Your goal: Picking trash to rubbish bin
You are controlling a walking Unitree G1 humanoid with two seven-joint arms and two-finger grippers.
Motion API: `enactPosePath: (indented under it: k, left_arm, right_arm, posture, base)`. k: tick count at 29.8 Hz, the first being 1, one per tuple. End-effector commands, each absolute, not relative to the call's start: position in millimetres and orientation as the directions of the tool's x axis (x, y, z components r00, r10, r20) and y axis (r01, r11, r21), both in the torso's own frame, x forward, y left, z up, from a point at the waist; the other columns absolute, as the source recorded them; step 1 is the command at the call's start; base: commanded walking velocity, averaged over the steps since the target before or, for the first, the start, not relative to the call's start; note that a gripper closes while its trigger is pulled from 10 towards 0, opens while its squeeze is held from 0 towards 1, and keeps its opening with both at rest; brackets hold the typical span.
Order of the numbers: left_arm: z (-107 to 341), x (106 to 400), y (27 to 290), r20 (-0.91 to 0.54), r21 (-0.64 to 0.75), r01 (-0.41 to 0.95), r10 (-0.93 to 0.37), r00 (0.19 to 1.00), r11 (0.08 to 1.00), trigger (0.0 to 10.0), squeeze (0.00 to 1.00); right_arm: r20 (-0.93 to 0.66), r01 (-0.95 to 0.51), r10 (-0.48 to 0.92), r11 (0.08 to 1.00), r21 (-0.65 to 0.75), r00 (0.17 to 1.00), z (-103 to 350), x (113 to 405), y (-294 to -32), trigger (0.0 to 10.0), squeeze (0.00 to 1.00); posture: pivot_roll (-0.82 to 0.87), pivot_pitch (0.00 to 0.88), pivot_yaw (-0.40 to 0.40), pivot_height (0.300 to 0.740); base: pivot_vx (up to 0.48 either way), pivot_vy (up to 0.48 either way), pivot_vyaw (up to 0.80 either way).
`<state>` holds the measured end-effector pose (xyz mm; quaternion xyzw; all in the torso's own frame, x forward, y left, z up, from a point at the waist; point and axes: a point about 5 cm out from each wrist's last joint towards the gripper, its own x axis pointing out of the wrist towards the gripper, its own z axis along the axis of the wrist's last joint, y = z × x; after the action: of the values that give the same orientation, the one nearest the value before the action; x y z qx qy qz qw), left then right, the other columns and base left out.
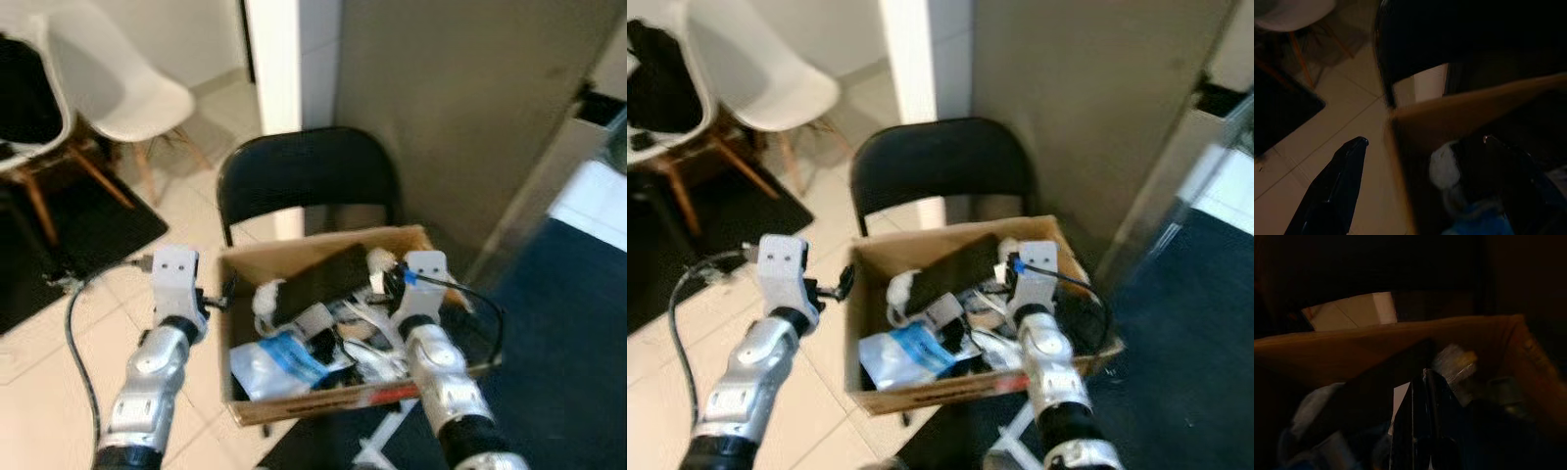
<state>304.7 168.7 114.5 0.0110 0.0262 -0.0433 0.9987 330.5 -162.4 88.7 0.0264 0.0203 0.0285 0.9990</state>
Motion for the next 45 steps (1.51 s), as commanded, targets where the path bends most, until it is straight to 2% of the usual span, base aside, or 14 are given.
enactPosePath:
  k: [1, 9, 17, 19, 30, 31, 32, 33, 38, 39, 41, 45]
  left_arm:
    - [108.1, 302.1, 170.7, -0.08, 0.04, 0.082, -0.078, 0.994, 0.996, 10.0, 0.0]
    - [109.9, 301.0, 163.2, -0.068, 0.13, 0.164, -0.156, 0.985, 0.978, 10.0, 0.0]
    - [109.9, 295.6, 153.4, -0.076, 0.115, 0.309, -0.302, 0.95, 0.944, 10.0, 0.0]
    - [102.5, 286.0, 146.5, -0.144, 0.102, 0.451, -0.435, 0.889, 0.887, 10.0, 0.0]
    - [105.7, 278.8, 147.2, -0.128, 0.078, 0.534, -0.522, 0.843, 0.842, 10.0, 0.0]
    - [106.2, 279.5, 147.1, -0.128, 0.078, 0.535, -0.524, 0.842, 0.841, 10.0, 0.0]
    - [106.6, 280.0, 147.2, -0.128, 0.08, 0.534, -0.523, 0.843, 0.842, 10.0, 0.0]
    - [106.7, 280.2, 146.5, -0.128, 0.08, 0.538, -0.526, 0.841, 0.839, 10.0, 0.0]
    - [105.9, 280.1, 145.5, -0.137, 0.082, 0.54, -0.528, 0.838, 0.837, 10.0, 0.0]
    - [104.2, 281.0, 146.2, -0.148, 0.088, 0.524, -0.509, 0.848, 0.847, 10.0, 0.0]
    - [103.8, 281.4, 146.5, -0.149, 0.094, 0.518, -0.502, 0.852, 0.85, 10.0, 0.0]
    - [104.2, 284.0, 149.0, -0.142, 0.11, 0.478, -0.462, 0.875, 0.871, 10.0, 0.0]
  right_arm:
    - [-0.056, -0.052, 0.056, 0.996, 0.071, 0.997, 82.4, 327.1, -162.3, 10.0, 0.0]
    - [-0.051, -0.055, 0.058, 0.996, 0.07, 0.997, 83.7, 329.3, -161.1, 10.0, 0.0]
    - [-0.088, -0.088, 0.091, 0.995, 0.039, 0.992, 79.6, 330.0, -160.3, 10.0, 0.0]
    - [-0.121, -0.11, 0.107, 0.994, -0.019, 0.987, 74.6, 328.6, -160.3, 10.0, 0.0]
    - [-0.15, -0.117, 0.114, 0.993, -0.012, 0.982, 67.5, 326.4, -159.3, 10.0, 0.0]
    - [-0.152, -0.125, 0.123, 0.992, -0.001, 0.981, 67.4, 326.4, -158.5, 10.0, 0.23]
    - [-0.154, -0.13, 0.129, 0.991, 0.007, 0.98, 67.4, 326.5, -158.0, 10.0, 0.23]
    - [-0.153, -0.136, 0.137, 0.991, 0.016, 0.979, 67.6, 326.3, -157.6, 10.0, 1.0]
    - [-0.156, -0.117, 0.118, 0.993, 0.016, 0.981, 67.3, 326.6, -158.9, 10.0, 1.0]
    - [-0.155, -0.091, 0.093, 0.996, 0.023, 0.983, 67.2, 327.3, -161.1, 10.0, 0.03]
    - [-0.143, -0.078, 0.081, 0.997, 0.03, 0.986, 68.6, 327.8, -162.5, 10.0, 0.0]
    - [-0.094, -0.037, 0.043, 0.997, 0.062, 0.995, 75.0, 329.1, -166.7, 10.0, 0.0]
  posture:
    - [0.06, 0.149, 0.029, 0.74]
    - [0.06, 0.137, 0.026, 0.74]
    - [0.07, 0.129, 0.025, 0.74]
    - [0.06, 0.118, 0.025, 0.74]
    - [0.06, 0.103, 0.025, 0.74]
    - [0.06, 0.103, 0.026, 0.74]
    - [0.06, 0.103, 0.026, 0.74]
    - [0.06, 0.105, 0.028, 0.74]
    - [0.06, 0.107, 0.026, 0.74]
    - [0.06, 0.107, 0.027, 0.74]
    - [0.06, 0.107, 0.027, 0.74]
    - [0.06, 0.111, 0.028, 0.74]
  base:
    - [0.0, 0.0, 0.0]
    - [0.0, 0.0, 0.0]
    - [0.0, 0.0, 0.0]
    - [0.0, 0.0, 0.0]
    - [0.0, 0.0, 0.0]
    - [0.0, 0.0, 0.0]
    - [0.0, 0.0, 0.0]
    - [0.0, 0.0, 0.0]
    - [0.0, 0.0, 0.0]
    - [0.0, 0.0, 0.0]
    - [0.0, 0.0, 0.0]
    - [0.0, 0.0, 0.0]
